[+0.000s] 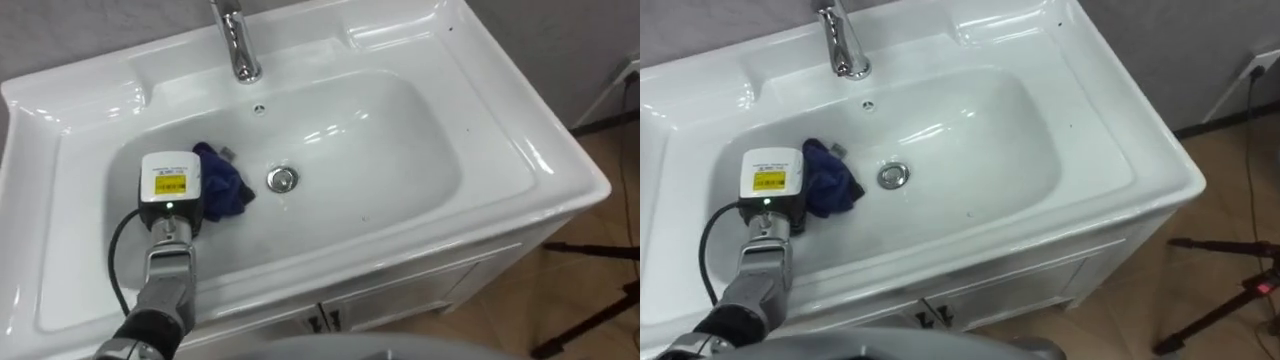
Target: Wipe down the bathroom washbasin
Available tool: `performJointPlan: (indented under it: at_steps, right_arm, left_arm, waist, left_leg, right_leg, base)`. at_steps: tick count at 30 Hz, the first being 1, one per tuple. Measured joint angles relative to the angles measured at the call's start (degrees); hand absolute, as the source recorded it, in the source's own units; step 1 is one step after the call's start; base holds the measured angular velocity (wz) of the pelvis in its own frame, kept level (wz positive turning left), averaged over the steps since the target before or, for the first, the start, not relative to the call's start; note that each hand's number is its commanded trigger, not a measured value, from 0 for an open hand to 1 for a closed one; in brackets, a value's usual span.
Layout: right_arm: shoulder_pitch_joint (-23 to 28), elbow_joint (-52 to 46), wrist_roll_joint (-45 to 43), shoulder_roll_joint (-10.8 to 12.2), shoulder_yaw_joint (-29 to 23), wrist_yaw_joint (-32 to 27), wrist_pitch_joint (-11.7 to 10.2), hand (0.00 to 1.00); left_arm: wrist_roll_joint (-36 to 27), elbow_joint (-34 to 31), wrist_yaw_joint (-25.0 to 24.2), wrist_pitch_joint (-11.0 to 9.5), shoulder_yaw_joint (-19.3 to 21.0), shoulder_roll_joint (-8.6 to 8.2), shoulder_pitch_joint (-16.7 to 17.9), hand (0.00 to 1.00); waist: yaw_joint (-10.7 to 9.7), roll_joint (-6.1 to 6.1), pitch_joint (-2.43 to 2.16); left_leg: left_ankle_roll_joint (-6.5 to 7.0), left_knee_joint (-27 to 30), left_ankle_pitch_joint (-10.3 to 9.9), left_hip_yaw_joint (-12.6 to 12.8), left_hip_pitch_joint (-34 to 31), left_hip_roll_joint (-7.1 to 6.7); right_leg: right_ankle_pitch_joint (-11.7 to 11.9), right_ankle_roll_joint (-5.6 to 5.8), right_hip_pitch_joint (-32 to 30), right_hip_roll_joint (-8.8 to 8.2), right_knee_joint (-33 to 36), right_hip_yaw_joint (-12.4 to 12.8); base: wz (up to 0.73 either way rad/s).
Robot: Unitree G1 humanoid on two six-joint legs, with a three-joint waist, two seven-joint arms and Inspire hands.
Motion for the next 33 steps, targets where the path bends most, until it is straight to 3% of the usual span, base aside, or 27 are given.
performJointPlan:
  at_steps: [4,8,10,14,19,22,27,33]
  right_arm:
    - [0.07,-0.91,-0.95,-1.10,-0.15,-1.05,-1.04,0.00]
    - [-0.52,-1.57,-1.20,-1.42,-0.09,-1.88,-1.85,0.00]
    - [-1.14,-1.53,-0.90,-1.69,-0.01,-2.36,-3.00,0.00]
    - [-1.39,-1.71,0.12,-2.11,0.68,-3.49,-4.90,0.00]
    - [-1.22,-1.18,4.34,-1.92,2.81,-6.18,-7.98,0.00]
    - [-1.11,-1.23,6.65,-1.61,3.33,-7.65,-8.69,0.00]
    - [-0.81,-0.45,6.90,-0.92,3.20,-8.69,-10.40,0.00]
    - [1.04,-0.42,8.09,0.26,3.23,-8.21,-10.63,0.00]
  left_arm:
    - [-0.16,-1.67,1.45,-0.80,1.51,0.01,1.61,1.00]
    - [-2.27,-4.17,1.10,-0.84,1.57,1.01,2.88,1.00]
    - [-2.54,-7.22,-0.24,-0.90,1.66,1.91,4.73,1.00]
    - [-4.70,-8.31,-0.26,-2.09,2.25,2.15,5.53,1.00]
    - [-10.35,-8.60,1.63,-5.76,3.91,2.15,5.41,1.00]
    - [-16.12,-10.68,2.57,-7.57,5.06,2.15,4.94,1.00]
    - [-18.97,-13.00,2.56,-9.54,6.96,2.22,4.49,1.00]
    - [-24.49,-15.58,3.00,-11.58,8.88,2.27,5.38,1.00]
  waist:
    - [0.12,1.44,-0.01]
    - [0.12,2.07,-0.09]
    - [0.44,2.02,-0.06]
    - [0.71,1.88,0.00]
    - [1.29,1.50,0.25]
    - [1.02,0.55,0.86]
    - [-0.37,-0.15,1.07]
    - [-0.89,-0.43,1.26]
  left_leg:
    - [-0.45,-0.02,0.86,-3.03,-0.98,-0.10]
    - [-0.66,0.55,1.53,-3.84,-2.20,-0.13]
    - [-0.53,0.46,1.99,-4.64,-2.49,-0.12]
    - [-0.77,-0.06,2.44,-5.40,-2.29,-0.04]
    - [-0.91,-0.19,2.49,-5.25,-2.14,0.05]
    - [-0.91,-0.20,2.50,-5.18,-2.55,-0.04]
    - [-0.91,0.07,2.49,-5.17,-3.42,-0.26]
    - [-0.92,0.38,2.49,-5.28,-4.52,-0.28]
  right_leg:
    - [-0.52,-0.50,0.50,-0.24,0.05,-2.83]
    - [-1.30,-1.06,0.28,-0.42,0.32,-4.64]
    - [-1.56,-1.45,0.30,-0.39,0.31,-5.31]
    - [-1.82,-1.65,0.86,-0.31,0.12,-6.11]
    - [-1.82,-1.65,1.23,-0.42,0.25,-7.20]
    - [-1.93,-1.53,1.19,-0.56,0.04,-8.29]
    - [-2.03,-1.25,0.63,-0.78,-0.68,-9.36]
    - [-2.03,-1.27,0.51,-0.82,-0.25,-10.13]
  base:
    - [0.31]
    - [0.26]
    - [0.15]
    - [0.11]
    - [0.06]
    - [0.23]
    - [0.16]
    - [0.06]
